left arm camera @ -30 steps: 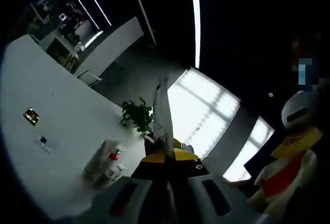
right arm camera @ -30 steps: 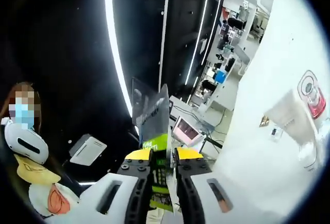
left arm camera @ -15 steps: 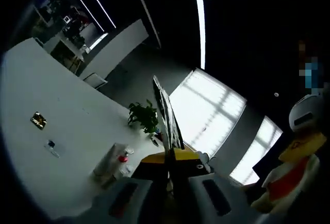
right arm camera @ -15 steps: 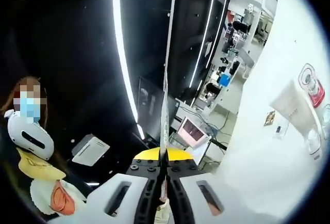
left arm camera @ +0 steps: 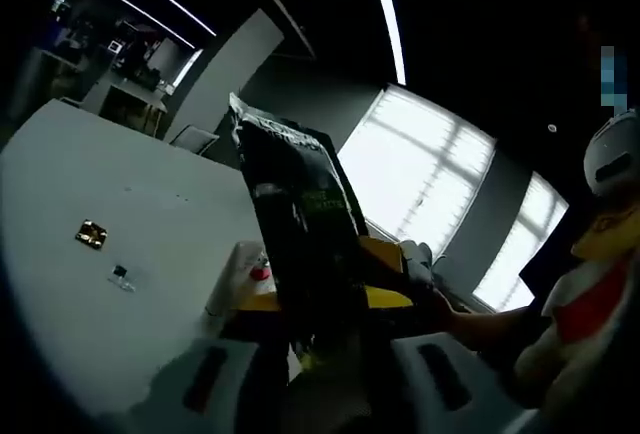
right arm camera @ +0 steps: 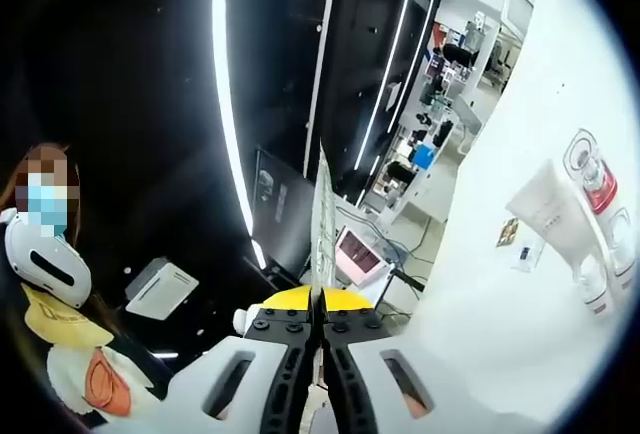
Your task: Arrange the skincare products in the storage area until every visible bottle or jar stands upright without overlapping.
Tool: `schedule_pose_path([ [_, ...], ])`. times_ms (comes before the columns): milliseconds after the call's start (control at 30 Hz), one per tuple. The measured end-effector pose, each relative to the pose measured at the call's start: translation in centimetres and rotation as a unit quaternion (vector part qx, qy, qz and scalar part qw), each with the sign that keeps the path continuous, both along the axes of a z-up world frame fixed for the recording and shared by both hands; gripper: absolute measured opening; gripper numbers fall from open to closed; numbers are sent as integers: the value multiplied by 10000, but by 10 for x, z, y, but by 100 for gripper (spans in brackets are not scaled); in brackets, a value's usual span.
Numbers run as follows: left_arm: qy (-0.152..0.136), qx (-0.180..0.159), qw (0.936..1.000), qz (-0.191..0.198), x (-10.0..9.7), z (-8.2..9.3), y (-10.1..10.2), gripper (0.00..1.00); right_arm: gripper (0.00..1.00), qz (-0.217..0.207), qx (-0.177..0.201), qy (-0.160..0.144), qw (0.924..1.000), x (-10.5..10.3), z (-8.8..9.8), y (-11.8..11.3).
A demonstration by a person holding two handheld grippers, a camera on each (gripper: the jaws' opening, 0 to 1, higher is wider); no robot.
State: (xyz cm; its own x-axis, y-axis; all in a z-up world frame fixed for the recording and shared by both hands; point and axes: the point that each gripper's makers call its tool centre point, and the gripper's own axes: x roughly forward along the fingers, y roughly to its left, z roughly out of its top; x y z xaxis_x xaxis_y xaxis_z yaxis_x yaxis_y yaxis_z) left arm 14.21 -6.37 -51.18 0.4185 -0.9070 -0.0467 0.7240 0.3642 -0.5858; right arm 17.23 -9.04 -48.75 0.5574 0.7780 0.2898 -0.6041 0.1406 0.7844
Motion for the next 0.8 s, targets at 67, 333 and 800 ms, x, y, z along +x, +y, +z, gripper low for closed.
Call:
schedule_pose_path([
  [67, 91, 75, 9999, 39, 1, -5, 1, 14, 1, -32, -136, 97, 9999, 1, -7, 0],
  [333, 445, 159, 9987, 216, 2, -15, 3, 0, 1, -306, -920, 307, 9948, 7, -36, -2],
  [800, 822, 90, 9961, 298, 3, -34, 8, 0, 2, -469, -1629, -16, 9855, 6, -52, -4],
])
